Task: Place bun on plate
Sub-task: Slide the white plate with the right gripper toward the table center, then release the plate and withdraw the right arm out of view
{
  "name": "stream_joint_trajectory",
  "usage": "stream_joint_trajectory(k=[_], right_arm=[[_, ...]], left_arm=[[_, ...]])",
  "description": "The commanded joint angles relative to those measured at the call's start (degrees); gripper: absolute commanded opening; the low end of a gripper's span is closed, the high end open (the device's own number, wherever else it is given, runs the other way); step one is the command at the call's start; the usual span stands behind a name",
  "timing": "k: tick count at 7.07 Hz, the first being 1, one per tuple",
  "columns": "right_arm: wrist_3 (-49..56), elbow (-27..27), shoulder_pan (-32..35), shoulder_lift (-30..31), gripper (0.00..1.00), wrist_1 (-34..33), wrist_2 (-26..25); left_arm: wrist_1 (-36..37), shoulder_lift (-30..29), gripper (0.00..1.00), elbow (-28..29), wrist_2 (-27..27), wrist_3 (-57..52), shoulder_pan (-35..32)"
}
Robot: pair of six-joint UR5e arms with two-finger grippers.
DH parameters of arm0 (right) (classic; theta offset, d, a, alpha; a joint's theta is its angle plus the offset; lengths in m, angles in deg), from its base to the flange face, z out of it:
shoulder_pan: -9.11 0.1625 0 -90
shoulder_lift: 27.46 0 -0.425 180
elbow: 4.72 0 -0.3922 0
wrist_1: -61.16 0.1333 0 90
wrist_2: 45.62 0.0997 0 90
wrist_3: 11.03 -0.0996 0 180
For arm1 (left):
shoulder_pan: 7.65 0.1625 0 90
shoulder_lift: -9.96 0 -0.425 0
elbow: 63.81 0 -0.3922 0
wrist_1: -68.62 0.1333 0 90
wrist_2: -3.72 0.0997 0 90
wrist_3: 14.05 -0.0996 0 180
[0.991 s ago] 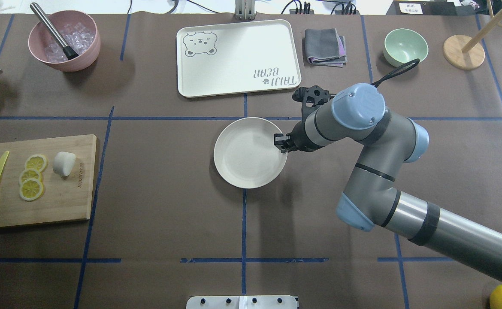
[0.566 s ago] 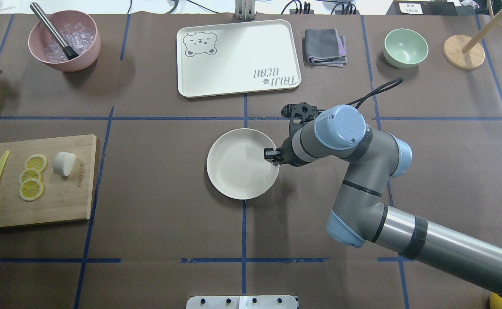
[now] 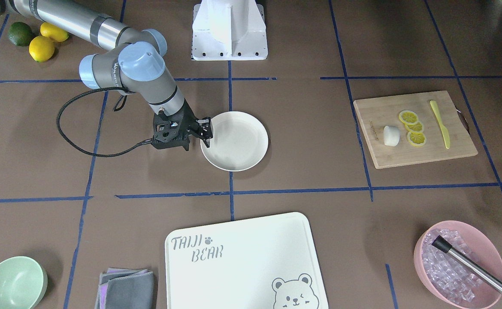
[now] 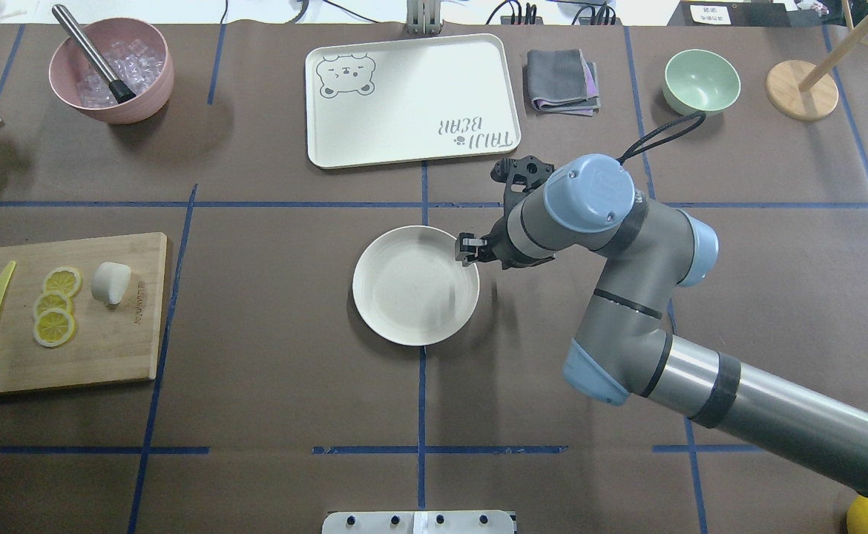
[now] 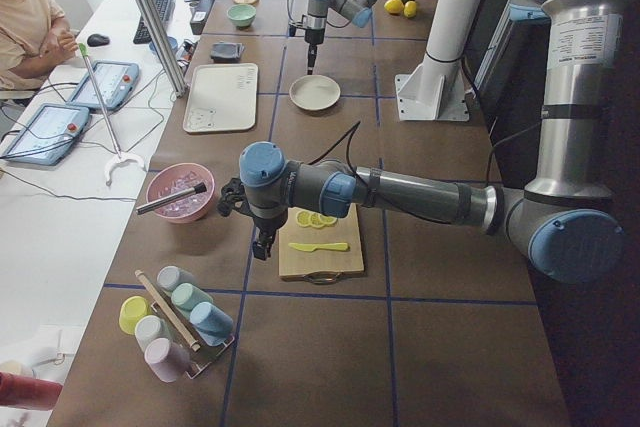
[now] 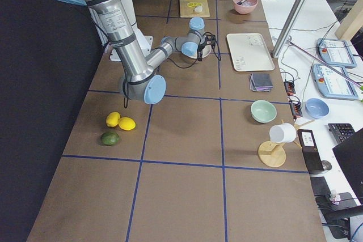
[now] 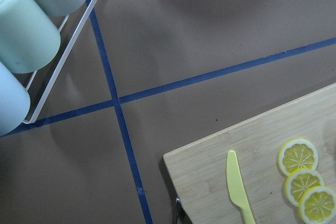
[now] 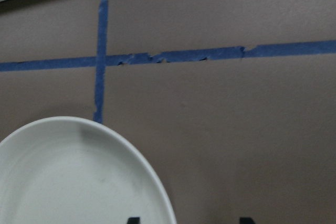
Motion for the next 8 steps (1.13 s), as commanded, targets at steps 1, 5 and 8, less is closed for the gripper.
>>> stream_joint_trajectory(k=[1, 5, 8], right_arm=[[16.28, 0.01, 11.57, 1.55, 1.00, -7.30, 9.99], [50.83, 0.97, 35.74, 19.44, 1.00, -11.64, 24.18], [66.12, 2.82, 47.28, 31.59, 1.00, -11.90, 24.72]], left_arm=[[0.12, -0.50, 1.00, -0.56, -0.17, 2.03, 1.59], [0.12, -0.06, 1.00, 0.41, 0.45, 1.59, 2.13], [0.12, -0.49, 1.00, -0.55, 0.45, 7.95, 2.57]])
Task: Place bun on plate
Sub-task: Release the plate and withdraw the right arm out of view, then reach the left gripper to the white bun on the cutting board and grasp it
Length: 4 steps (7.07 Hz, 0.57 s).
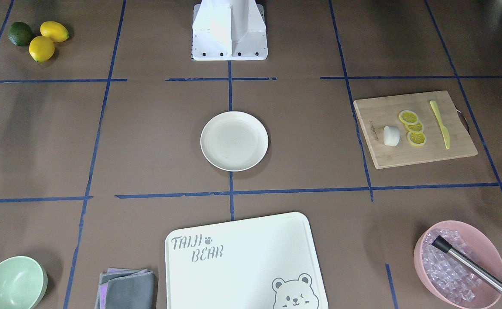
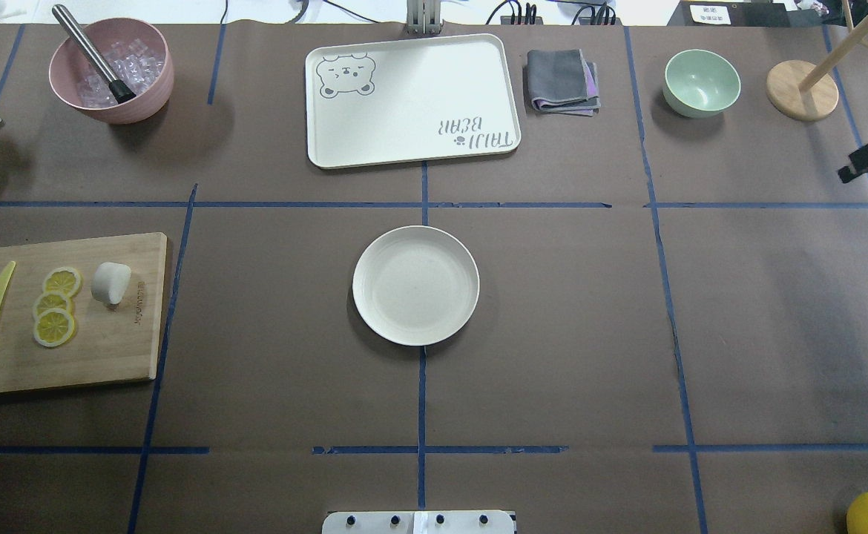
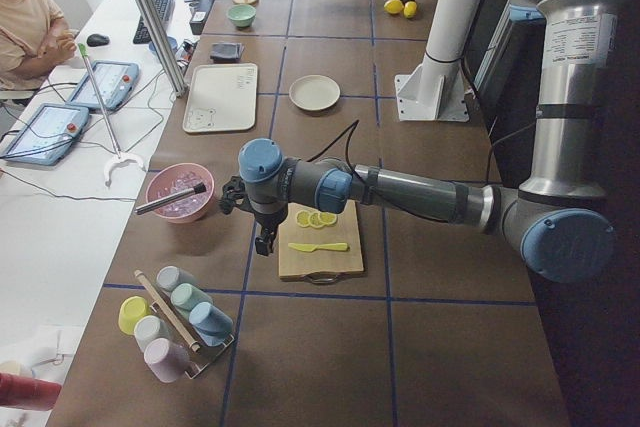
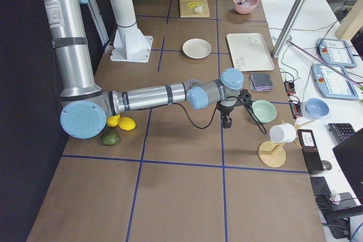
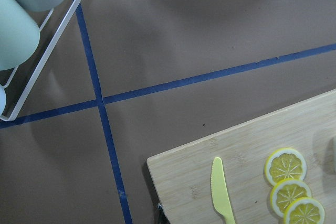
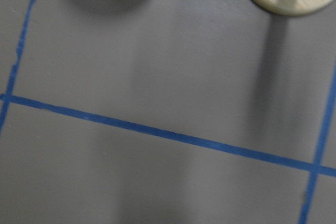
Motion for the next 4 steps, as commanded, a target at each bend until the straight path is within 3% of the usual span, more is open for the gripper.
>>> stream_joint_trajectory(k=[1, 2, 3, 4], right_arm=[[4.90, 5.86, 5.75, 7.64, 1.00, -4.80, 1.31], [5.94, 12.61, 6.37, 9.68, 1.00, -12.51, 0.62], [8.22, 16.59, 7.07, 13.09, 1.00, -15.72, -0.69], [8.07, 16.63, 6.90, 14.08, 1.00, -15.40, -3.66]], left_arm=[[-0.04, -0.71, 1.00, -1.63, 0.12, 9.07, 2.66], [-1.17, -0.63, 1.00, -1.64, 0.39, 13.03, 5.38], [-5.36, -0.63, 1.00, -1.64, 3.09, 19.42, 8.62], [-12.28, -0.63, 1.00, -1.20, 7.47, 28.62, 14.83]])
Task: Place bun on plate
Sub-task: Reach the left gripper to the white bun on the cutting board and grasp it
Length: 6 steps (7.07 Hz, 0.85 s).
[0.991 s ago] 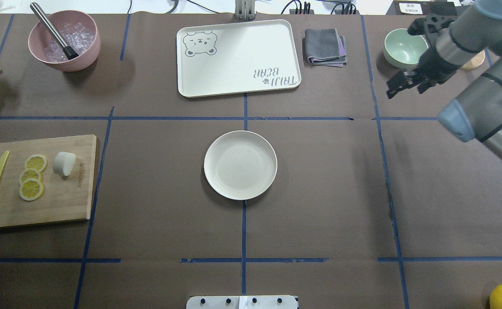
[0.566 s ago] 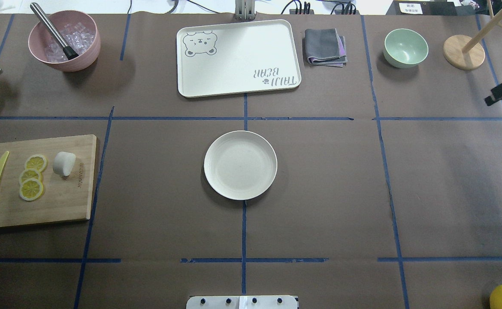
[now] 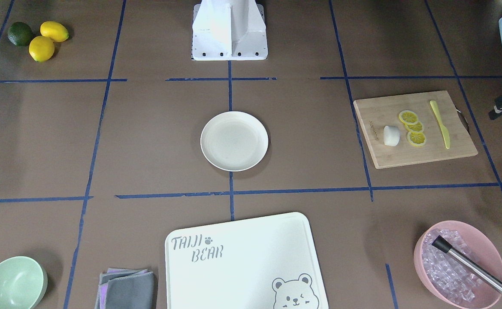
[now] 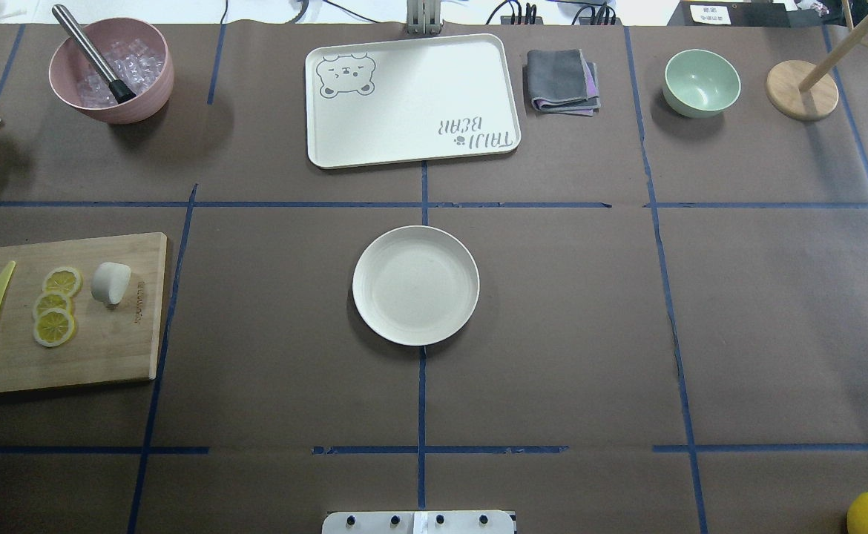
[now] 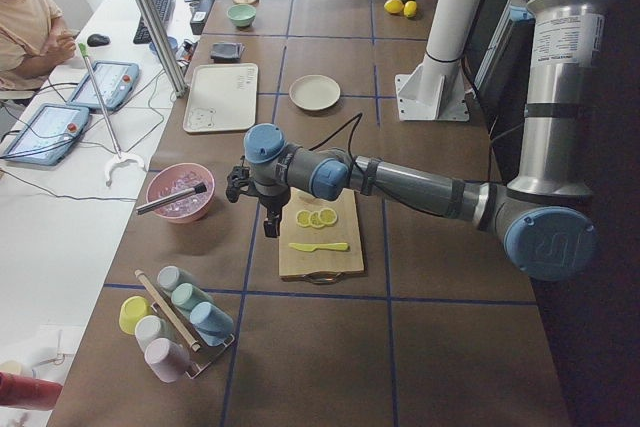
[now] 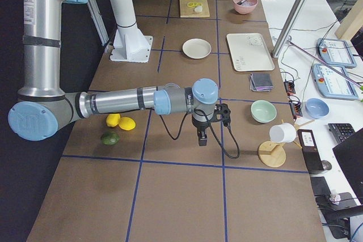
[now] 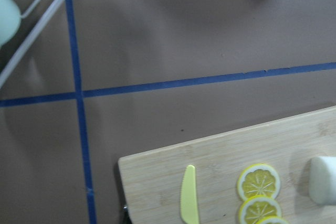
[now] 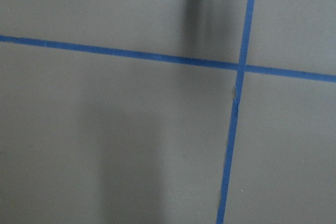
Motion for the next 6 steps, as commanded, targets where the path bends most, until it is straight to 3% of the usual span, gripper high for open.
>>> stream_joint_trajectory(k=[1, 2, 4, 6], right_arm=[[0.57, 2.24, 0.25, 2.17, 1.00, -1.66, -2.53], [0.91, 2.16, 0.25, 2.17, 1.00, -1.66, -2.53], [0.83, 2.25, 0.25, 2.25, 1.00, -1.66, -2.53], [0.74, 2.33, 0.25, 2.25, 1.00, -1.66, -2.53]], left_arm=[[-12.42, -0.54, 1.00, 0.96, 9.45, 20.03, 14.46], [-14.83, -2.46, 1.00, 1.32, 12.90, 26.14, 19.94], [-14.86, -4.59, 1.00, 1.41, 13.19, 29.71, 25.16], [-14.77, -4.77, 1.00, 1.67, 13.63, 29.63, 26.06]])
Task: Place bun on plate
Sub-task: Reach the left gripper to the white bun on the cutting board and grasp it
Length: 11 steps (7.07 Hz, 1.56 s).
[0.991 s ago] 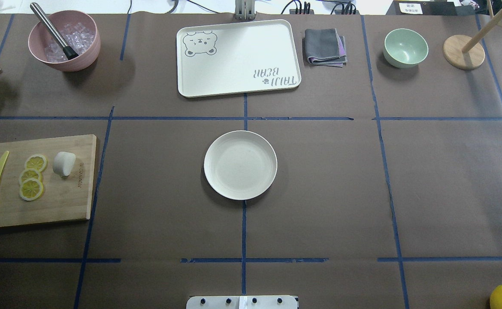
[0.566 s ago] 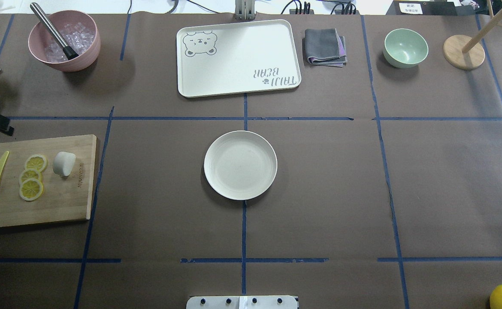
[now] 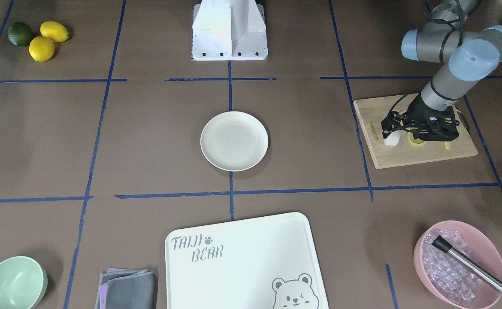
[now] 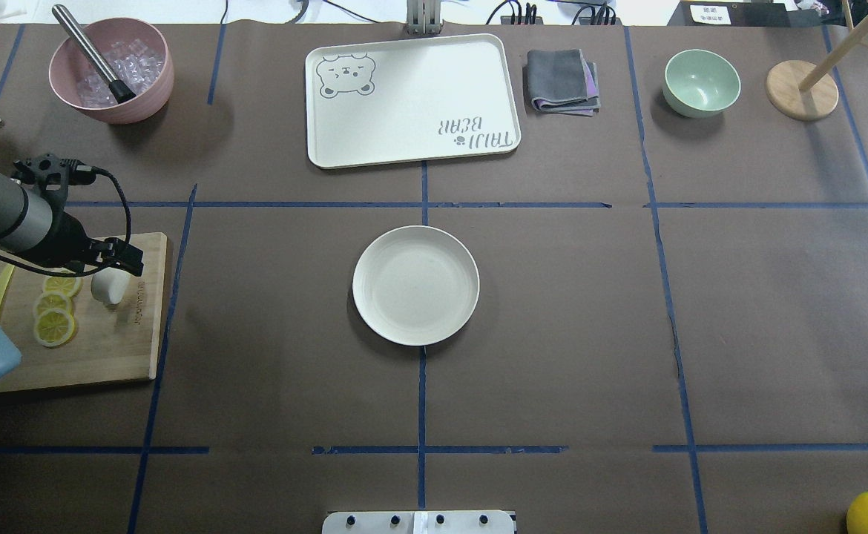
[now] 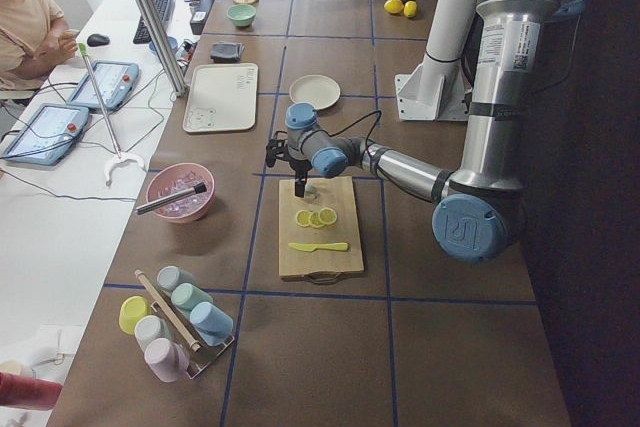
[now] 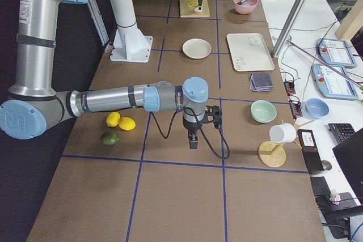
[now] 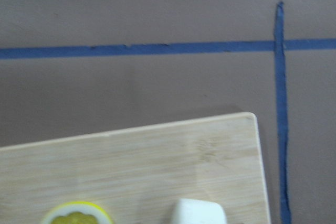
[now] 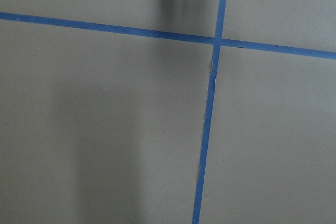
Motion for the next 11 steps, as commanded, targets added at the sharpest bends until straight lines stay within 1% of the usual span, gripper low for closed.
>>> stream_joint_trajectory(k=[1, 3, 4, 5, 6, 7, 9, 10, 11], right_arm=[[-0.39, 0.01, 0.00, -0.08, 1.00, 0.00, 0.08], [-0.30, 0.01, 0.00, -0.08, 1.00, 0.00, 0.08], [-0.30, 0.01, 0.00, -0.08, 1.00, -0.09, 0.08], [-0.30, 0.01, 0.00, -0.08, 1.00, 0.00, 0.08], [-0.30, 0.01, 0.00, -0.08, 1.00, 0.00, 0.17], [-0.30, 0.01, 0.00, -0.08, 1.00, 0.00, 0.17], [-0.30, 0.01, 0.00, -0.17, 1.00, 0.00, 0.17], [-0.30, 0.01, 0.00, -0.17, 1.00, 0.00, 0.17], [-0.30, 0.01, 0.00, -0.17, 1.00, 0.00, 0.26]], left_arm=[[0.01, 0.25, 1.00, 0.33, 0.44, 0.11, 0.89], [0.01, 0.25, 0.99, 0.94, 2.72, -0.07, 2.03], [0.09, 0.17, 0.68, 1.03, 2.73, -0.07, 2.12], [0.09, -0.01, 0.43, 1.12, 2.73, 0.02, 2.03], [0.09, 0.08, 0.29, 1.12, 2.73, 0.02, 2.03], [0.09, 0.16, 0.25, 0.86, 2.73, 0.02, 2.03], [0.18, -0.27, 0.24, -0.62, 2.64, 0.72, 1.95], [0.53, -1.67, 0.24, -2.20, 2.64, 0.90, 1.95], [2.54, -5.42, 0.24, -2.13, 2.64, 3.77, 2.03]])
